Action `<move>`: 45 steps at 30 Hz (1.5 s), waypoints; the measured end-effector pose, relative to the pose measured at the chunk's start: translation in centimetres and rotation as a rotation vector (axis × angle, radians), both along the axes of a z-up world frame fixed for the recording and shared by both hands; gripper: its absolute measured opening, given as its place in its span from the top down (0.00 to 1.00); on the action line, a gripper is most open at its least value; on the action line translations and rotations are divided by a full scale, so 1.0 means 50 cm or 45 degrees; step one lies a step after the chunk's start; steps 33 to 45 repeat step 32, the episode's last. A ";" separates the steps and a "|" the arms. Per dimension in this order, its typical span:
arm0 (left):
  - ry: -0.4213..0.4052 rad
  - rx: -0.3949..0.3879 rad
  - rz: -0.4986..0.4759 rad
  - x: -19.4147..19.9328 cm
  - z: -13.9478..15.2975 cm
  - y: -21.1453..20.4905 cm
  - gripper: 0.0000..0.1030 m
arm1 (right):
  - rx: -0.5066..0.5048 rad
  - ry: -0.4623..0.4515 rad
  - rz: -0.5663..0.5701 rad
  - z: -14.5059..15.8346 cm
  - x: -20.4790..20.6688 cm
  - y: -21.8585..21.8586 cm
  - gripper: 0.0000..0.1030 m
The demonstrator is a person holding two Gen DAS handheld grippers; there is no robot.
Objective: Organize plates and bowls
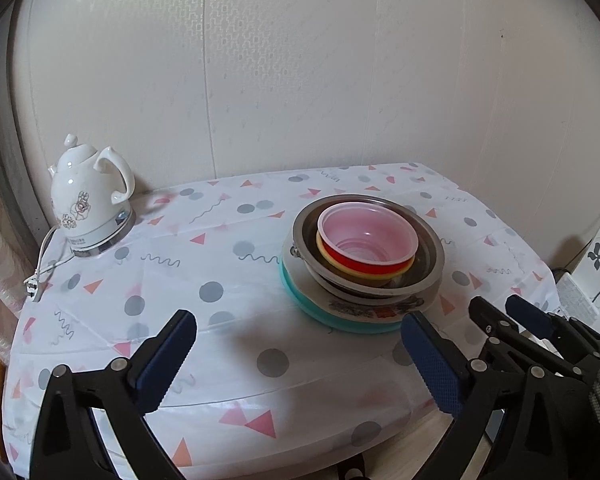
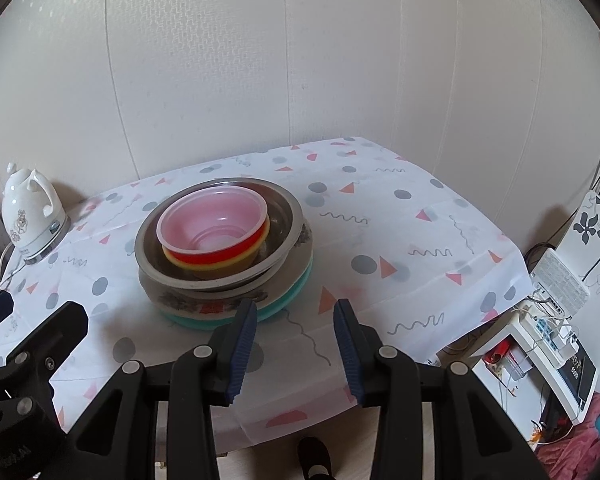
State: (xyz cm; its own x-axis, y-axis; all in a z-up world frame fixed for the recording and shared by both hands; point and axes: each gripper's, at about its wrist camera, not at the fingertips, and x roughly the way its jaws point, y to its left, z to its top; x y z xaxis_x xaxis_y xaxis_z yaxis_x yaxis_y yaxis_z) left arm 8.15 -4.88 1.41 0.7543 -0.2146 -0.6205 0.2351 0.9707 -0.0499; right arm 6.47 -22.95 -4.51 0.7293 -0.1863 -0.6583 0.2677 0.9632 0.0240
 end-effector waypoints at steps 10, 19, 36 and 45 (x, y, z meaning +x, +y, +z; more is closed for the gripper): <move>-0.018 0.011 0.016 0.000 0.004 0.006 0.00 | 0.008 0.014 0.015 -0.004 0.006 0.005 0.61; -0.017 0.000 0.021 0.005 0.005 0.012 0.00 | 0.009 0.023 0.022 -0.004 0.007 0.009 0.61; -0.027 -0.008 0.022 0.006 0.004 0.014 0.04 | 0.013 0.039 0.016 -0.008 0.011 0.009 0.61; -0.027 -0.008 0.022 0.006 0.004 0.014 0.04 | 0.013 0.039 0.016 -0.008 0.011 0.009 0.61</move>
